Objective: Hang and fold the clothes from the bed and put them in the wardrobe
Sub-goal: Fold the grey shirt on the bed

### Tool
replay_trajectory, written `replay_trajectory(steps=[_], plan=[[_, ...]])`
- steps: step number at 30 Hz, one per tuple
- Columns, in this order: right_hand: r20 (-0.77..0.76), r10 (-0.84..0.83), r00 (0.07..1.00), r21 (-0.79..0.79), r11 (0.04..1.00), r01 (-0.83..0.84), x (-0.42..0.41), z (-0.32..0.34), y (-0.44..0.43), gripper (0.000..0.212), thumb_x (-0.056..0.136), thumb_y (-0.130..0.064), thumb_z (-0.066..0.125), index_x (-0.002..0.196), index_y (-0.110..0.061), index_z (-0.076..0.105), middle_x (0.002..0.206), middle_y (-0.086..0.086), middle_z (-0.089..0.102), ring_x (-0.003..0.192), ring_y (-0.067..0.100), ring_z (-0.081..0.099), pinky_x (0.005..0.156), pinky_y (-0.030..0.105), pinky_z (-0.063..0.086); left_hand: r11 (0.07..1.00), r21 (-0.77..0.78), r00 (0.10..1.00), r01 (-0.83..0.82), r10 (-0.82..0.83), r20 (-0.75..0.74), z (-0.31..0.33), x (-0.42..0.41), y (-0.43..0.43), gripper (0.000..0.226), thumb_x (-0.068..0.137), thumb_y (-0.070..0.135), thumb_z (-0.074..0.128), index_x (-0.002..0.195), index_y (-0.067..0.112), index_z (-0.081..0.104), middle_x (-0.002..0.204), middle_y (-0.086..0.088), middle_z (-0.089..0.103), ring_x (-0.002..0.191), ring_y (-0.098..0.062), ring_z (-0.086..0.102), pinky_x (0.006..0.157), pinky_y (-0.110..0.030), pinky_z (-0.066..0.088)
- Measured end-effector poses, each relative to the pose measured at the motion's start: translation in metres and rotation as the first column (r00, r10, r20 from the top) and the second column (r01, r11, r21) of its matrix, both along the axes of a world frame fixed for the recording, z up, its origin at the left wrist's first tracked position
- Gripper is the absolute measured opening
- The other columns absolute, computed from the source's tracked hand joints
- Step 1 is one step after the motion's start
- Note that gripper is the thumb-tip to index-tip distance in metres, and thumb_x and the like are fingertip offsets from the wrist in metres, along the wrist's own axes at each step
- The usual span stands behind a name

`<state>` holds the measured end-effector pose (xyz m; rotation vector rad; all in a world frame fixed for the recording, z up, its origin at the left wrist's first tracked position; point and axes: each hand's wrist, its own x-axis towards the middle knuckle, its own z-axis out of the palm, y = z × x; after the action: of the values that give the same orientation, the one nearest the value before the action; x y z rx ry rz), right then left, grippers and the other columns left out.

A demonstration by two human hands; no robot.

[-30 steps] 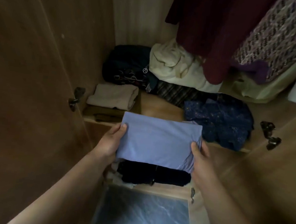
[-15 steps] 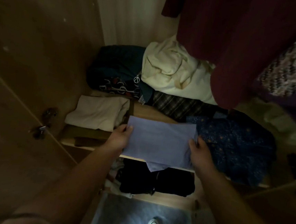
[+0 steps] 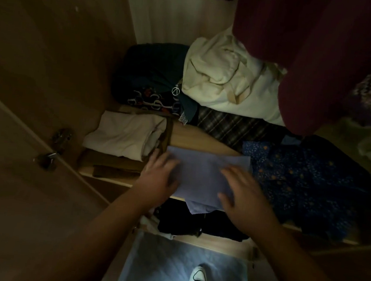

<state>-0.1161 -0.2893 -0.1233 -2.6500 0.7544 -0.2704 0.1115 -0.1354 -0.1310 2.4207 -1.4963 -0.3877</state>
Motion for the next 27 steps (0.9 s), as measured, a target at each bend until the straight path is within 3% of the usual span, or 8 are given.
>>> replay_trajectory(steps=[2, 4, 8, 12, 15, 21, 24, 27], plan=[[-0.124, 0.068, 0.99, -0.15, 0.985, -0.086, 0.004, -0.014, 0.004, 0.067, 0.092, -0.053, 0.043, 0.148, -0.015, 0.042, 0.153, 0.007, 0.043, 0.142, 0.027, 0.036, 0.118, 0.045, 0.027, 0.985, -0.017, 0.966, 0.174, -0.167, 0.198, -0.001, -0.004, -0.001, 0.066, 0.09, 0.058, 0.031, 0.149, 0.028, 0.041, 0.162, -0.003, 0.028, 0.154, -0.027, 0.01, 0.124, -0.044, 0.009], [-0.109, 0.036, 0.993, -0.243, 0.968, -0.062, 0.01, -0.016, 0.008, 0.067, 0.094, -0.052, 0.035, 0.149, -0.015, 0.042, 0.153, 0.008, 0.042, 0.143, 0.027, 0.036, 0.117, 0.047, 0.024, 0.964, -0.046, 0.936, 0.26, -0.24, 0.258, -0.001, -0.013, -0.01, 0.066, 0.094, 0.059, 0.029, 0.152, 0.027, 0.037, 0.163, -0.003, 0.027, 0.154, -0.024, 0.012, 0.124, -0.044, 0.007], [-0.097, -0.035, 0.995, -0.2, 0.98, 0.015, 0.036, -0.011, 0.016, 0.065, 0.097, -0.05, 0.028, 0.152, -0.015, 0.035, 0.158, 0.005, 0.035, 0.147, 0.022, 0.027, 0.119, 0.045, 0.024, 0.967, -0.02, 0.936, 0.255, -0.241, 0.258, -0.009, -0.036, -0.036, 0.07, 0.097, 0.056, 0.024, 0.157, 0.019, 0.024, 0.165, -0.005, 0.021, 0.154, -0.023, 0.01, 0.121, -0.055, 0.016], [-0.206, 0.103, 0.973, -0.197, 0.97, -0.145, 0.025, -0.031, 0.02, 0.076, 0.094, -0.061, 0.033, 0.153, -0.013, 0.032, 0.16, 0.006, 0.031, 0.148, 0.024, 0.026, 0.118, 0.051, 0.02, 0.954, 0.116, 0.923, 0.276, -0.297, 0.245, -0.037, -0.036, -0.024, 0.084, 0.094, 0.068, 0.024, 0.159, 0.019, 0.0, 0.167, -0.006, -0.005, 0.151, -0.021, -0.017, 0.122, -0.056, -0.005], [-0.225, 0.143, 0.964, -0.227, 0.954, -0.194, 0.014, -0.042, 0.012, 0.088, 0.089, -0.071, 0.039, 0.154, -0.013, 0.029, 0.16, 0.01, 0.03, 0.147, 0.03, 0.028, 0.118, 0.051, 0.022, 0.948, 0.054, 0.912, 0.313, -0.316, 0.261, -0.044, -0.032, -0.018, 0.084, 0.094, 0.072, 0.03, 0.16, 0.024, 0.011, 0.167, -0.005, 0.003, 0.154, -0.026, -0.005, 0.121, -0.058, -0.003], [-0.204, 0.11, 0.973, -0.198, 0.968, -0.151, 0.025, -0.05, -0.01, 0.08, 0.091, -0.068, 0.041, 0.152, -0.017, 0.032, 0.155, 0.009, 0.04, 0.14, 0.03, 0.04, 0.117, 0.042, 0.017, 0.944, 0.077, 0.901, 0.321, -0.33, 0.281, -0.047, -0.019, -0.037, 0.076, 0.095, 0.074, 0.018, 0.158, 0.031, 0.021, 0.165, -0.003, 0.02, 0.153, -0.027, 0.013, 0.117, -0.062, 0.006], [-0.161, 0.107, 0.981, -0.223, 0.964, -0.142, 0.033, -0.048, -0.024, 0.073, 0.086, -0.056, 0.053, 0.145, -0.015, 0.04, 0.146, 0.01, 0.051, 0.129, 0.031, 0.052, 0.116, 0.043, 0.028, 0.948, 0.091, 0.909, 0.307, -0.32, 0.266, -0.044, -0.014, -0.054, 0.08, 0.093, 0.075, 0.008, 0.159, 0.031, 0.019, 0.166, -0.003, 0.016, 0.153, -0.028, 0.01, 0.119, -0.065, 0.008], [-0.172, 0.084, 0.981, -0.212, 0.97, -0.12, 0.046, -0.043, -0.032, 0.069, 0.077, -0.049, 0.061, 0.136, -0.013, 0.053, 0.135, 0.011, 0.061, 0.116, 0.031, 0.063, 0.102, 0.047, 0.045, 0.948, 0.13, 0.916, 0.29, -0.314, 0.251, -0.042, -0.008, -0.066, 0.083, 0.091, 0.078, 0.014, 0.159, 0.032, 0.001, 0.167, 0.001, -0.005, 0.153, -0.024, -0.011, 0.12, -0.059, -0.009]])
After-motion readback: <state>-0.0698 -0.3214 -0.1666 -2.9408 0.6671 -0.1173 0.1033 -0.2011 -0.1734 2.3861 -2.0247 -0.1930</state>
